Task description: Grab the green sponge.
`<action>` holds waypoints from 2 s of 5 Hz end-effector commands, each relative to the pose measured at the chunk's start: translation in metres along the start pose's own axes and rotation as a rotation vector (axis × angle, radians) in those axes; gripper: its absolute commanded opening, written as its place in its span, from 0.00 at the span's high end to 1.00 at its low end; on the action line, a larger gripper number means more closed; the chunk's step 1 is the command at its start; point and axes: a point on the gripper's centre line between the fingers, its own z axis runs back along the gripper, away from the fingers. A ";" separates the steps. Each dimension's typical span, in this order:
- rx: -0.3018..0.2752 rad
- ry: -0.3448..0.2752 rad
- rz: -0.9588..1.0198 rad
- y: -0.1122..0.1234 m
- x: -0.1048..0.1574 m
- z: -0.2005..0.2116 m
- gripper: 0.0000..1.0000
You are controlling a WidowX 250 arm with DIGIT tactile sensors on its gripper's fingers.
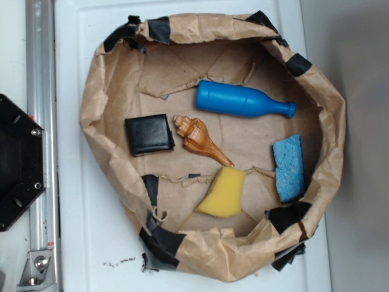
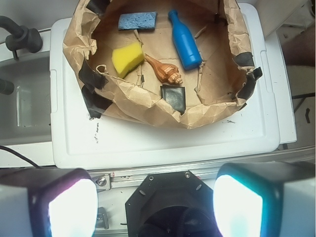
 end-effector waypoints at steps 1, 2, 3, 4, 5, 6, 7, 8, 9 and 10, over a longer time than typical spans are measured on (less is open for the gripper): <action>0.000 0.000 0.000 0.000 0.000 0.000 0.00; -0.094 0.015 0.203 -0.013 0.045 -0.040 0.00; -0.063 -0.009 0.447 -0.012 0.091 -0.078 0.00; -0.112 -0.022 0.563 -0.011 0.128 -0.119 0.00; -0.060 0.010 0.636 -0.003 0.143 -0.152 0.00; -0.064 0.061 0.641 -0.010 0.146 -0.181 0.00; -0.111 0.128 0.549 -0.058 0.147 -0.205 0.00; -0.087 0.139 0.460 -0.078 0.147 -0.233 0.00; -0.085 0.177 0.464 -0.067 0.141 -0.247 1.00; -0.095 0.190 0.377 -0.064 0.141 -0.219 1.00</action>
